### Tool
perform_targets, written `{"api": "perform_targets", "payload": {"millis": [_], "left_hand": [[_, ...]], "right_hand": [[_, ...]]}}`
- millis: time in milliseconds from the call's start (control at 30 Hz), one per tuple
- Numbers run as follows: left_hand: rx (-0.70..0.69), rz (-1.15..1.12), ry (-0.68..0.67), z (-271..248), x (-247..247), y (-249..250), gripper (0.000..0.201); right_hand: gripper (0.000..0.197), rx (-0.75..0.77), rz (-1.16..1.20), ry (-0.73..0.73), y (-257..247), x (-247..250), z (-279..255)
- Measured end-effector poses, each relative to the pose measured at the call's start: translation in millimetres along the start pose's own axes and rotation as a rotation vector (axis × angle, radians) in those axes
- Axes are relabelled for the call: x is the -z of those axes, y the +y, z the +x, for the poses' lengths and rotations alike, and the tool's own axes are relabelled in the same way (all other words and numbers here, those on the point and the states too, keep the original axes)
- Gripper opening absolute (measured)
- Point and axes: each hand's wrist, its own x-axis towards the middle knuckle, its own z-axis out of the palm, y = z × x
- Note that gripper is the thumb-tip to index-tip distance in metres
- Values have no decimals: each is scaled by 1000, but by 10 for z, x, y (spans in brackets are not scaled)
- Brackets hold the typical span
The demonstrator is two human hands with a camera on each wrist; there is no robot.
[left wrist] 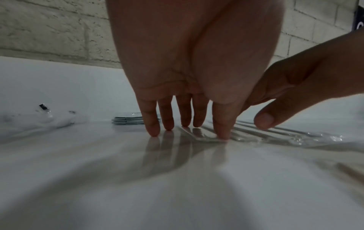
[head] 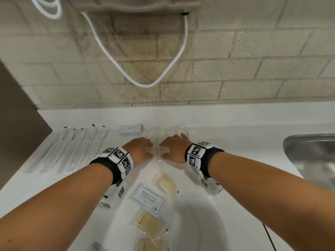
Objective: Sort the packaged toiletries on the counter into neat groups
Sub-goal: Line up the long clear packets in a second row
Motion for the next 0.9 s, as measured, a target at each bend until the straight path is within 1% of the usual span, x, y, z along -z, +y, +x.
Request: {"api": "perform_targets", "payload": {"millis": [133, 400, 533, 733, 900], "left_hand": [[-5, 15, 7, 1, 16, -21, 60], [6, 24, 0, 41, 21, -87, 61], [0, 18, 6, 70, 10, -34, 60], [13, -6, 21, 74, 7, -66, 61], [21, -42, 33, 80, 9, -75, 63]], "right_hand": [[49, -7, -64, -63, -95, -15, 133], [48, -10, -17, -47, -142, -25, 165], [47, -20, 8, -31, -91, -39, 119], [53, -23, 45, -5, -126, -35, 93], [54, -22, 55, 15, -108, -26, 76]]}}
